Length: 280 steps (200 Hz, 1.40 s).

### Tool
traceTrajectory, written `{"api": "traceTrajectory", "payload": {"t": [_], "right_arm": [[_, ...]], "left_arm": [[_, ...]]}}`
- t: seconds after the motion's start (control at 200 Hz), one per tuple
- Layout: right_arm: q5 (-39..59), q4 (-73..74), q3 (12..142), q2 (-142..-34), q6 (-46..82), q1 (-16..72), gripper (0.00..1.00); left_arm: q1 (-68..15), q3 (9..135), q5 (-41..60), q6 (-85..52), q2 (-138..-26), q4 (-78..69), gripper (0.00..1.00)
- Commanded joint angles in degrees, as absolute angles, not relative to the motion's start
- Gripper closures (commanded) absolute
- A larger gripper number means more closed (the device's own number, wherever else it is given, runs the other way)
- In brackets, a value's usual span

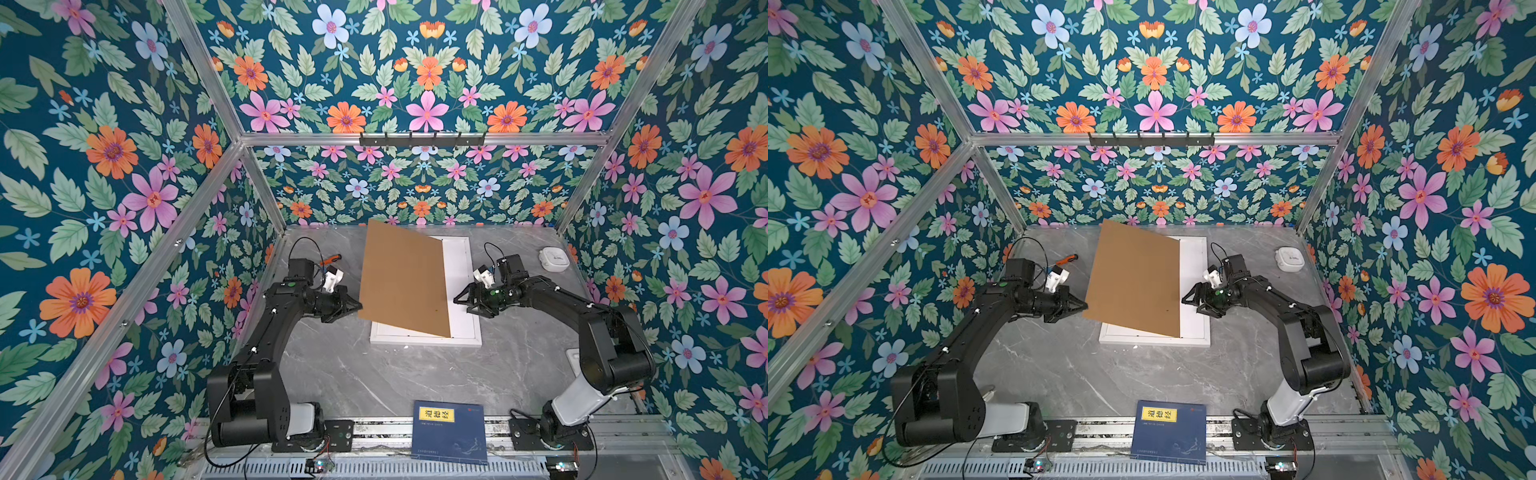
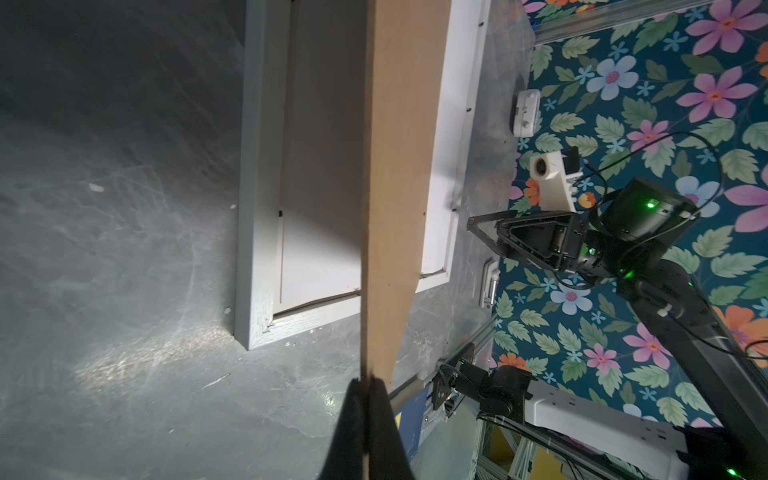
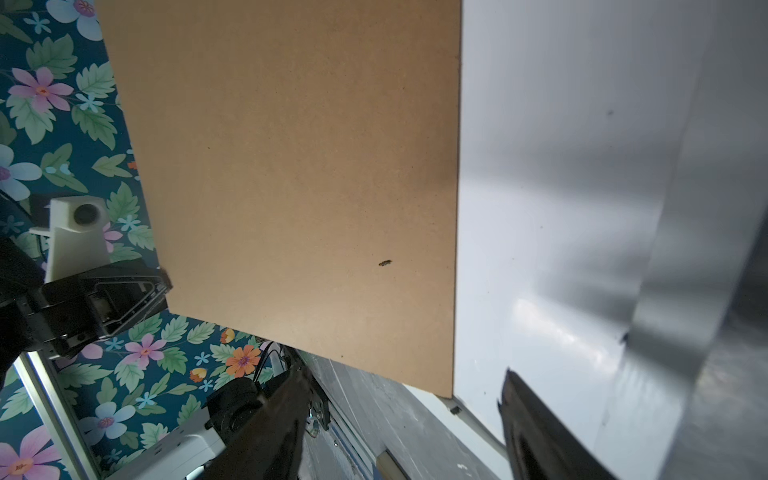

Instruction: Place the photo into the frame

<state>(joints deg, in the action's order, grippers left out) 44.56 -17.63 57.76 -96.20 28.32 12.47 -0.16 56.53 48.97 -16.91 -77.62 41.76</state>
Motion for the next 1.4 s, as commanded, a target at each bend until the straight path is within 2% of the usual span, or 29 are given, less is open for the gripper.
{"api": "traceTrajectory", "payload": {"t": [0.0, 0.075, 0.35, 1.025, 1.395], "right_arm": [[47.25, -15.37, 57.22, -97.41, 29.51, 12.50, 0.27], [47.84, -14.69, 57.30, -98.40, 29.77, 12.52, 0.27], [49.73, -13.83, 58.68, -102.18, 29.45, 12.48, 0.27], [50.71, -15.75, 63.69, -108.90, 30.21, 16.09, 0.26], [52.91, -13.18, 65.21, -110.59, 31.29, 17.78, 0.29]], "left_arm": [[-0.16, 54.94, 39.52, -18.45, -77.29, 42.75, 1.00], [0.00, 53.41, 35.51, -19.13, -77.43, 41.97, 1.00], [0.48, 47.23, 33.90, -20.14, -79.21, 34.98, 1.00], [1.58, 46.83, 24.84, -19.52, -86.23, 34.01, 1.00], [1.58, 47.28, 24.65, -19.32, -87.32, 34.24, 1.00]]}}
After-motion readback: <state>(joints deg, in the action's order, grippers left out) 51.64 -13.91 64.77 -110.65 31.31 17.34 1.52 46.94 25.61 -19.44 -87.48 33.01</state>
